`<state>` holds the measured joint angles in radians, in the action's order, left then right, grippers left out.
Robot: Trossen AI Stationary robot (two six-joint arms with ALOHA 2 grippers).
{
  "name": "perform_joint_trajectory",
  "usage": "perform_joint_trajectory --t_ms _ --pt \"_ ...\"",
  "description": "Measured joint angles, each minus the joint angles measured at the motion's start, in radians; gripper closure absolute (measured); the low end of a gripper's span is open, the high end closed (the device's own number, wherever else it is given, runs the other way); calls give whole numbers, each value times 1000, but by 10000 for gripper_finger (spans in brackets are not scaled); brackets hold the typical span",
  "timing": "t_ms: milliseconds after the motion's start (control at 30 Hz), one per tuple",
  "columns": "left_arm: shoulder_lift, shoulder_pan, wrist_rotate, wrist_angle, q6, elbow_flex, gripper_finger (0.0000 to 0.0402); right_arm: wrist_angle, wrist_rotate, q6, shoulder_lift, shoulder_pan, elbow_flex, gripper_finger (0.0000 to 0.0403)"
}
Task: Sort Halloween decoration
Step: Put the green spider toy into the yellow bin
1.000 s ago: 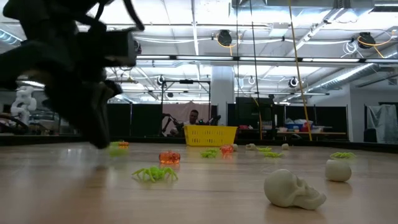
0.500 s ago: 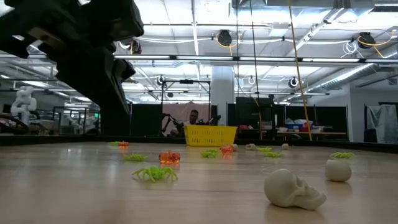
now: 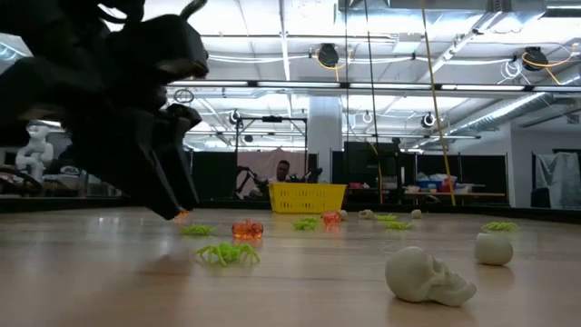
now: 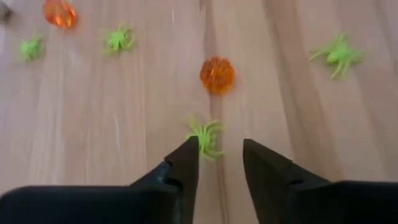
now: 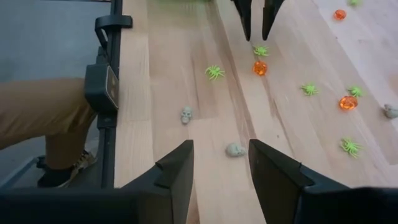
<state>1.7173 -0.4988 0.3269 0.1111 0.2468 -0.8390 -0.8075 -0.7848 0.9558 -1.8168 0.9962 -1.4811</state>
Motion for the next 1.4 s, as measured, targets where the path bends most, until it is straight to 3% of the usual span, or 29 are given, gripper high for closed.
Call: perform_joint_trajectory --t_ms 167,667,800,1033,1400 --pt "40 1 0 -41 -1 0 257 9 0 -3 0 0 0 261" --pt "78 37 2 -59 115 -2 260 15 1 -8 0 0 0 261" --pt "79 40 -1 -57 115 -2 290 14 1 -9 0 0 0 261" --pt "79 41 -4 -46 115 -2 390 22 1 -26 0 0 0 261" --pt "53 39 -8 -27 141 2 401 22 1 -27 0 0 0 261"
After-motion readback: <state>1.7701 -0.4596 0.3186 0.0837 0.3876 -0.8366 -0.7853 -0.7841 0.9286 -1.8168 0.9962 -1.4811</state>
